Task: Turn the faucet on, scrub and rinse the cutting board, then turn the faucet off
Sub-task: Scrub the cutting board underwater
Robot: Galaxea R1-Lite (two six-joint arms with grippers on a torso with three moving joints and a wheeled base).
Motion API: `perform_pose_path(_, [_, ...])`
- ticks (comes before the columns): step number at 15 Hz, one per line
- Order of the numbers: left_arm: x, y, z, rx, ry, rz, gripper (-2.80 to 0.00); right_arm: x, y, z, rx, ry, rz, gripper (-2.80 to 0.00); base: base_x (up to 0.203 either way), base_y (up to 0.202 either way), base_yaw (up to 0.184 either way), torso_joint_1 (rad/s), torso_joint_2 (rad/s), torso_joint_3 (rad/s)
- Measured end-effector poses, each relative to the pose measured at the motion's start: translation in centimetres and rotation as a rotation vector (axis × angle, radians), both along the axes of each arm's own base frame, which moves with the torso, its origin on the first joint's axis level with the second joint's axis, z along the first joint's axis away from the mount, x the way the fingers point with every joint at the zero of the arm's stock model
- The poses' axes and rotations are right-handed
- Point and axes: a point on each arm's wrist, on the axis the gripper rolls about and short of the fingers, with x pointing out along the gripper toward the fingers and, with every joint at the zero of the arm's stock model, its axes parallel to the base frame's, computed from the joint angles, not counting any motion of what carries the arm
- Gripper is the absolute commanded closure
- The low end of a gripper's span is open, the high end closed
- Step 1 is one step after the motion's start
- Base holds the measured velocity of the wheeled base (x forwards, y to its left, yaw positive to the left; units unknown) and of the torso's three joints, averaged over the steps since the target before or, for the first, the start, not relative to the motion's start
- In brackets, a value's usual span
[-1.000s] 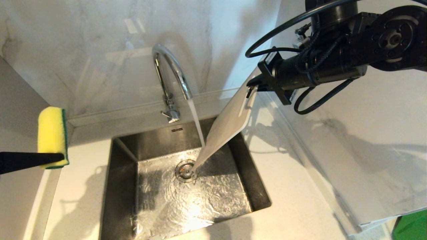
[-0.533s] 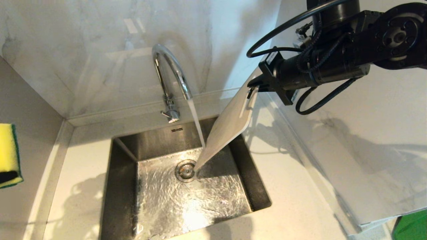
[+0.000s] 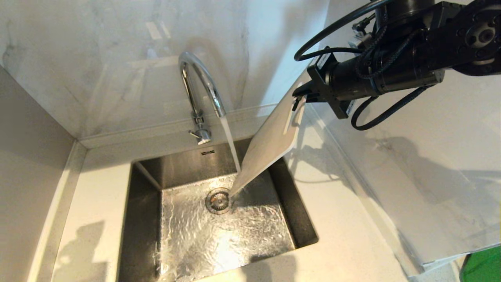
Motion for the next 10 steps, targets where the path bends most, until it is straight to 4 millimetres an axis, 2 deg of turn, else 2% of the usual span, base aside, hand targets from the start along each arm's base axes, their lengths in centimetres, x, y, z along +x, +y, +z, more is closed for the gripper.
perform_pose_path(2, [-0.3, 0.5, -1.3, 0.0, -0.05, 0.131, 0.0, -0.3, 0.0, 0.2, 0.002, -0.003, 0.005, 0.0, 0.0, 0.0, 0.0, 0.0, 0.0, 0.0])
perform_pose_path(4, [-1.4, 0.5, -3.8, -0.004, -0.052, 0.157, 0.0, -0.6, 0.0, 0.5, 0.005, -0.011, 0.008, 0.0, 0.0, 0.0, 0.0, 0.0, 0.0, 0.0])
perform_pose_path(10, [-4.0, -0.1, -10.2, 0.083, -0.081, -0.073, 0.0, -2.2, -0.6, 1.5, 0.012, -0.019, 0.007, 0.0, 0.0, 0.0, 0.0, 0.0, 0.0, 0.0])
